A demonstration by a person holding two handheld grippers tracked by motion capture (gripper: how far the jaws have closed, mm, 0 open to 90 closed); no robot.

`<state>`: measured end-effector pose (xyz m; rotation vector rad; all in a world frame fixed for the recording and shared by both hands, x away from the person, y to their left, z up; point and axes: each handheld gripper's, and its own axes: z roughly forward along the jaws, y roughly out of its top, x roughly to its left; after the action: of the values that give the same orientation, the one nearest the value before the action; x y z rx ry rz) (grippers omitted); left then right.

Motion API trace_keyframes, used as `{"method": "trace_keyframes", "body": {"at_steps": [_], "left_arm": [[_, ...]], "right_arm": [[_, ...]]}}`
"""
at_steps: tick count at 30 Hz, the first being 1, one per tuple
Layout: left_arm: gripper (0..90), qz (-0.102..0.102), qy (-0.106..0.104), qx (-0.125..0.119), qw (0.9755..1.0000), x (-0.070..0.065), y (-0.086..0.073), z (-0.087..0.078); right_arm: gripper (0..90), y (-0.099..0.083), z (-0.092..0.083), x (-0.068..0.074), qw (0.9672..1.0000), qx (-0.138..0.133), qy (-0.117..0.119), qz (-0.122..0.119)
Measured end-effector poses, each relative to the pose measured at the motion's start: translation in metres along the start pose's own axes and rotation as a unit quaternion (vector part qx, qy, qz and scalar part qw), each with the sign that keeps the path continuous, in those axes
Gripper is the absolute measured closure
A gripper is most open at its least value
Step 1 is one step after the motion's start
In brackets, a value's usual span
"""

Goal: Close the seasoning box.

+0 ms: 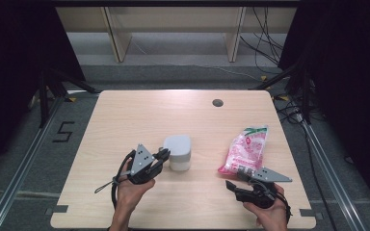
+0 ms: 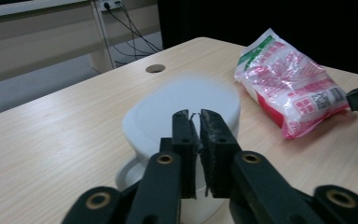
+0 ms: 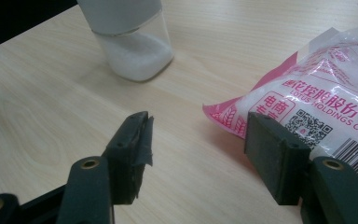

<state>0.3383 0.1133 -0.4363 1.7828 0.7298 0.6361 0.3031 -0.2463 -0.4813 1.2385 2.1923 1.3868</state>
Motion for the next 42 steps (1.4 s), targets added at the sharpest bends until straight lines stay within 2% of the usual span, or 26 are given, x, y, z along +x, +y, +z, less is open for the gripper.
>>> {"method": "trace_keyframes", "body": {"at_steps": [2, 4, 7, 9, 12, 14, 16, 17, 18, 19, 20, 23, 24, 25, 27, 29, 31, 33, 34, 35, 36, 37, 39, 40, 41, 42], "left_arm": [[73.8, -0.006, -0.009, -0.003, 0.9999, -0.001, -0.001, -0.002], [66.4, -0.01, -0.019, -0.009, 0.9997, 0.0, -0.002, -0.003], [56.1, -0.016, -0.018, -0.01, 0.9997, -0.001, -0.005, -0.006], [51.0, -0.021, -0.024, -0.001, 0.9995, -0.001, -0.007, -0.008], [43.3, -0.026, -0.022, 0.003, 0.9994, -0.003, -0.01, -0.009], [40.9, -0.023, -0.027, -0.001, 0.9994, -0.005, -0.011, -0.009], [37.4, -0.028, -0.032, 0.001, 0.9991, -0.007, -0.013, -0.009], [35.1, -0.024, -0.039, 0.004, 0.999, -0.006, -0.014, -0.009], [33.4, -0.032, -0.038, 0.012, 0.9987, -0.007, -0.015, -0.009], [32.6, -0.038, -0.038, 0.013, 0.9985, -0.008, -0.017, -0.009], [32.0, -0.029, -0.039, 0.015, 0.9987, -0.008, -0.019, -0.009], [29.9, -0.034, -0.044, 0.016, 0.9984, -0.013, -0.023, -0.011], [29.0, -0.034, -0.045, 0.017, 0.9983, -0.014, -0.024, -0.011], [28.5, -0.033, -0.046, 0.017, 0.9983, -0.014, -0.025, -0.012], [27.7, -0.032, -0.045, 0.016, 0.9984, -0.015, -0.026, -0.013], [27.6, -0.029, -0.046, 0.017, 0.9984, -0.017, -0.028, -0.014], [27.3, -0.022, -0.05, 0.017, 0.9984, -0.019, -0.03, -0.013], [27.0, -0.027, -0.052, 0.019, 0.9981, -0.023, -0.032, -0.013], [27.0, -0.023, -0.052, 0.022, 0.9982, -0.025, -0.033, -0.013], [26.9, -0.023, -0.053, 0.022, 0.9981, -0.026, -0.034, -0.013], [26.8, -0.018, -0.057, 0.017, 0.998, -0.027, -0.035, -0.012], [26.8, -0.021, -0.057, 0.022, 0.9979, -0.028, -0.036, -0.012], [26.5, -0.026, -0.058, 0.023, 0.9977, -0.031, -0.038, -0.011], [26.3, -0.024, -0.059, 0.025, 0.9976, -0.032, -0.039, -0.01], [26.1, -0.028, -0.06, 0.026, 0.9975, -0.033, -0.041, -0.01], [25.9, -0.021, -0.058, 0.03, 0.9977, -0.033, -0.042, -0.01]], "right_arm": [[41.1, 0.0, 0.0, -0.002, 0.9999, -0.001, -0.002, -0.015], [41.1, 0.001, -0.001, 0.0, 1.0, -0.001, 0.0, -0.01], [40.9, 0.0, -0.001, 0.0, 0.9999, -0.001, 0.0, -0.011], [40.8, 0.0, 0.0, -0.001, 0.9998, -0.001, -0.005, -0.018], [40.7, 0.0, 0.0, 0.001, 1.0, 0.0, 0.005, -0.005], [40.6, 0.0, 0.001, 0.0, 0.9998, -0.005, 0.0, -0.018], [40.5, 0.0, 0.0, 0.001, 0.9999, -0.003, -0.001, -0.017], [40.4, 0.0, 0.0, 0.002, 0.9999, -0.002, 0.0, -0.016], [40.3, 0.0, 0.0, 0.002, 0.9998, 0.0, 0.004, -0.017], [40.0, 0.0, -0.001, 0.002, 0.9998, 0.005, 0.003, -0.018], [39.5, 0.0, 0.0, 0.003, 0.9999, 0.0, 0.009, -0.009], [38.9, -0.001, 0.0, 0.004, 0.9999, 0.004, 0.004, -0.012], [38.7, -0.001, 0.0, 0.004, 0.9999, 0.0, 0.012, -0.011], [38.7, -0.001, 0.0, 0.007, 0.9999, 0.004, 0.012, 0.002], [38.3, -0.001, 0.001, 0.006, 0.9998, -0.002, 0.012, -0.016], [38.2, -0.001, 0.001, 0.006, 0.9998, 0.003, 0.008, -0.02], [38.1, -0.002, 0.0, 0.009, 0.9999, 0.005, 0.016, -0.004], [37.9, -0.002, 0.0, 0.008, 0.9997, 0.002, 0.012, -0.022], [37.8, -0.003, 0.001, 0.01, 0.9998, 0.006, 0.013, -0.01], [37.7, -0.002, 0.001, 0.009, 0.9995, 0.004, 0.019, -0.024], [37.6, -0.003, 0.002, 0.01, 0.9996, 0.005, 0.022, -0.019], [37.6, -0.003, 0.002, 0.01, 0.9993, 0.002, 0.022, -0.03], [37.5, -0.003, 0.002, 0.011, 0.9993, 0.01, 0.013, -0.033], [37.4, -0.003, 0.002, 0.012, 0.9994, 0.009, 0.021, -0.028], [37.3, -0.003, 0.001, 0.012, 0.9992, 0.007, 0.019, -0.033], [37.3, -0.004, 0.002, 0.013, 0.9994, 0.008, 0.023, -0.026]]}}
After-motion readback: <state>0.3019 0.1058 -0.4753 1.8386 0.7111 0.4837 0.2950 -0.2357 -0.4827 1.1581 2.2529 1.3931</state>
